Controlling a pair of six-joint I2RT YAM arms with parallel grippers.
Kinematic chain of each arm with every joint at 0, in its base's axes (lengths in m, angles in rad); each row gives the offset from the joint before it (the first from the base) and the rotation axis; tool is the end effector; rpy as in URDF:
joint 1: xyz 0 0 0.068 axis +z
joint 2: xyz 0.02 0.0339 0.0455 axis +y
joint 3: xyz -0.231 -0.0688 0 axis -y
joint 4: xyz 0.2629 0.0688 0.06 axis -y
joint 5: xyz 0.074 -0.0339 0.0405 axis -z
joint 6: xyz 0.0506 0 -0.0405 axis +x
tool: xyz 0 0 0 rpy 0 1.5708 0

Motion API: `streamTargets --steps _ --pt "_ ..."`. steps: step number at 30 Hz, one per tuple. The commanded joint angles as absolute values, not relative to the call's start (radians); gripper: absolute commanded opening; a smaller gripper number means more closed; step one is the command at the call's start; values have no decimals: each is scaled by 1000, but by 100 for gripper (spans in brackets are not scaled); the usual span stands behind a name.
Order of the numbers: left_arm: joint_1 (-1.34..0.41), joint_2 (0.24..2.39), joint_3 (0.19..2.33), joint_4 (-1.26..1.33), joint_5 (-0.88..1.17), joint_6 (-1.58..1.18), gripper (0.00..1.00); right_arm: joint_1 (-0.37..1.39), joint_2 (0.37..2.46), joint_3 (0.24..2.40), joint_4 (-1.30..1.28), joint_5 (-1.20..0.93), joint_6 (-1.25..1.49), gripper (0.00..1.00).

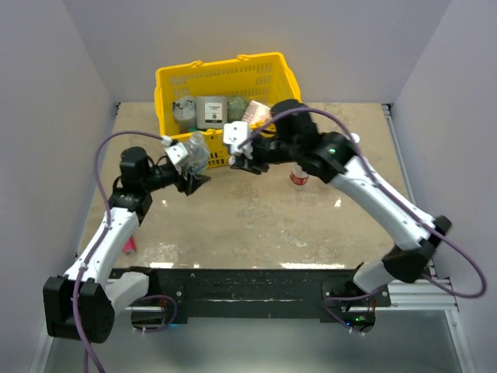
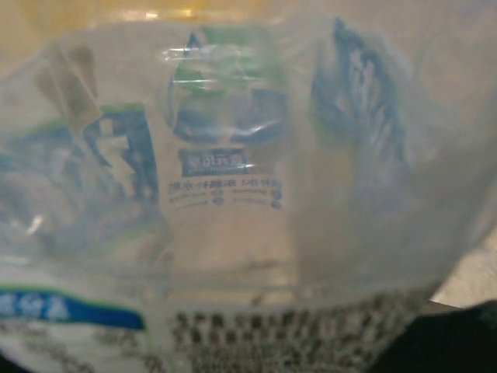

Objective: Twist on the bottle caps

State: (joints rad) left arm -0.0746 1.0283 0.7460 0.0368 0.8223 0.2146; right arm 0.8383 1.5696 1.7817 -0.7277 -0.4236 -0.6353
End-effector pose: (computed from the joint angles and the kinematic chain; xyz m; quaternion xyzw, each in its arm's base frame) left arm 0.2716 -0.0575 0.2694 0.3474 0.6797 -0.2749 0.5846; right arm 0.2310 0.2880 0.3993 -0.6460 0.5545 0.2306 0.4713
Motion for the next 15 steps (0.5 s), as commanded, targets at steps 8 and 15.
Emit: streamTargets --steps 8,15 --pt "-357 1149 696 46 862 495 0 874 1397 1796 -910 -538 -841 9" --pt "-436 1126 689 -41 830 594 0 893 1405 1779 -940 -551 -939 9"
